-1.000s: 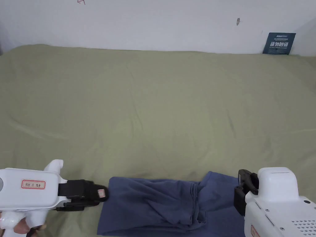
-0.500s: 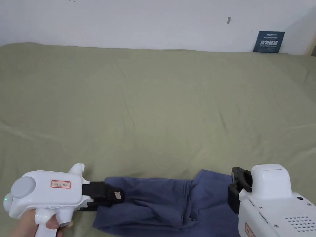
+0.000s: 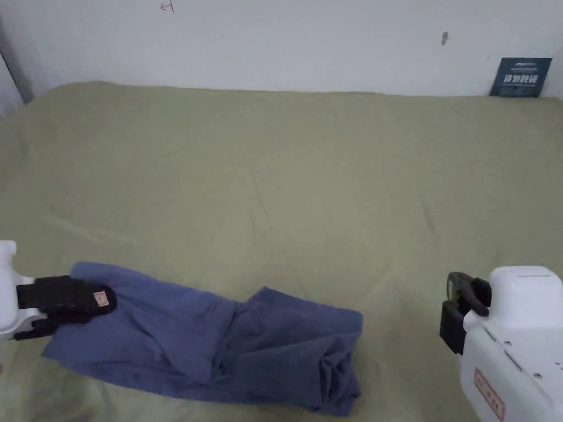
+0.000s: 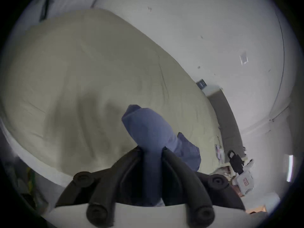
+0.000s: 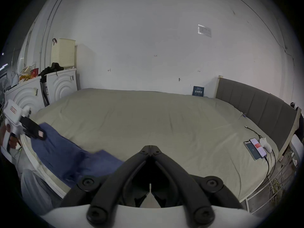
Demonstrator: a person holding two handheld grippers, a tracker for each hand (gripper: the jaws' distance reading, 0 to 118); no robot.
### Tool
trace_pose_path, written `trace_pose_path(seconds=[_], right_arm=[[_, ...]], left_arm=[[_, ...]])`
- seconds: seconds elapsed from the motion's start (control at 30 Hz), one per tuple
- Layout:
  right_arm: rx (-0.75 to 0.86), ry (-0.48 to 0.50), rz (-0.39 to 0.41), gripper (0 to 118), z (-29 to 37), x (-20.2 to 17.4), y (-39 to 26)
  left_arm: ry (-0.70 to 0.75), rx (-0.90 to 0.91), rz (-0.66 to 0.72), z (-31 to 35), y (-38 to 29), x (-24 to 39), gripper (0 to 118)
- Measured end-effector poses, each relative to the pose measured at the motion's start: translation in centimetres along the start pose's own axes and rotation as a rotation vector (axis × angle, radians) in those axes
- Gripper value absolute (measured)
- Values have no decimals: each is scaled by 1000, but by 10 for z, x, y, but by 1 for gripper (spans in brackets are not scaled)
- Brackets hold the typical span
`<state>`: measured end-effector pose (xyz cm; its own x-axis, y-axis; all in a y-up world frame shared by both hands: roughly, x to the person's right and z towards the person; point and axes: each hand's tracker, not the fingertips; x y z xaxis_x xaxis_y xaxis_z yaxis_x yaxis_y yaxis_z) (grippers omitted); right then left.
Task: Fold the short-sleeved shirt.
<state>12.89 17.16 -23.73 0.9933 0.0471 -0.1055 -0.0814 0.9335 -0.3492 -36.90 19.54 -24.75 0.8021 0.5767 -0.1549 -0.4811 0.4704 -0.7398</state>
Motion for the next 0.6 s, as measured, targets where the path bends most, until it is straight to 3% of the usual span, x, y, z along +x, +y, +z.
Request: trace_pose_path(seconds=[0.23, 0.37, 0.6], right_arm=[[7, 12, -7, 0, 1, -4, 0], [1, 12, 1, 0, 7, -1, -5], [-26, -12, -9, 0, 9, 13, -14]], left_arm=[[45, -35, -149, -23, -11, 75, 12], [29, -99, -225, -66, -28, 128, 12], [135, -221, -364, -160, -71, 189, 13]])
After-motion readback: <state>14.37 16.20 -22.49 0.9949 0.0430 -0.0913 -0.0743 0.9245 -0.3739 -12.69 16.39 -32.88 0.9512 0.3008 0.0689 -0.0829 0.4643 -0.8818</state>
